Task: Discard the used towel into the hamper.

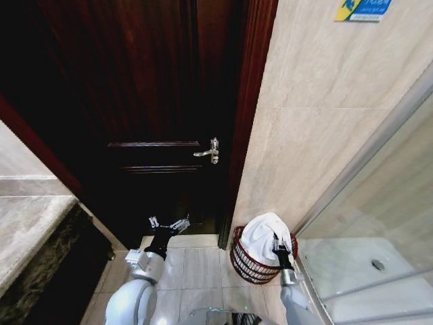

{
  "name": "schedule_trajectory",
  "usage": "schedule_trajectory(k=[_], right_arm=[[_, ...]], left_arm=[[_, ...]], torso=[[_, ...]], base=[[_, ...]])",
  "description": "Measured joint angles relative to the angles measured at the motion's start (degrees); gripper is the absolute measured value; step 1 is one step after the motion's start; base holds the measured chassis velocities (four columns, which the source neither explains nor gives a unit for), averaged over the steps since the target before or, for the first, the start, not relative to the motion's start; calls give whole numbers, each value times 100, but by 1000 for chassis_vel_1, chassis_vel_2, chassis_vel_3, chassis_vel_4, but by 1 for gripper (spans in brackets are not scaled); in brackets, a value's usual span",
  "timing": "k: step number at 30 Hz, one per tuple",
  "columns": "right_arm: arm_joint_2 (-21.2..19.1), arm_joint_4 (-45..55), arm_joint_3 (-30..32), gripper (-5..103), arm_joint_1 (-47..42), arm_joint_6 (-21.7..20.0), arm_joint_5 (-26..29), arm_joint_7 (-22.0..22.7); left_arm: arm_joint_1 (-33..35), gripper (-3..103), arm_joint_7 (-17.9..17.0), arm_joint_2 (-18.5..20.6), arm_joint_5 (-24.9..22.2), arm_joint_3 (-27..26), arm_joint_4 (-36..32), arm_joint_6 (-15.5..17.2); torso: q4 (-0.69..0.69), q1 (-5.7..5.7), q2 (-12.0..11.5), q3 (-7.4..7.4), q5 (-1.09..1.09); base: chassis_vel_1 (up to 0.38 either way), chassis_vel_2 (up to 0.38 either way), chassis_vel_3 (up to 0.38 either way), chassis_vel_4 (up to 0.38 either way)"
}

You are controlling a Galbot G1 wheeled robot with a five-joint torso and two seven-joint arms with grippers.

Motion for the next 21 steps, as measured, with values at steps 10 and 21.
schedule_trajectory(k=[10, 21], right_arm=[[-13, -35, -107, 13, -16, -309, 135, -39], [-41, -62, -80, 13, 21, -815, -175, 81]], left_arm=[[0, 100, 0, 0, 0, 0, 0, 0], [0, 100, 0, 0, 0, 0, 0, 0]], torso=[[0, 0, 0, 0, 0], [0, 0, 0, 0, -1]], base=[[0, 0, 0, 0], [0, 0, 0, 0]])
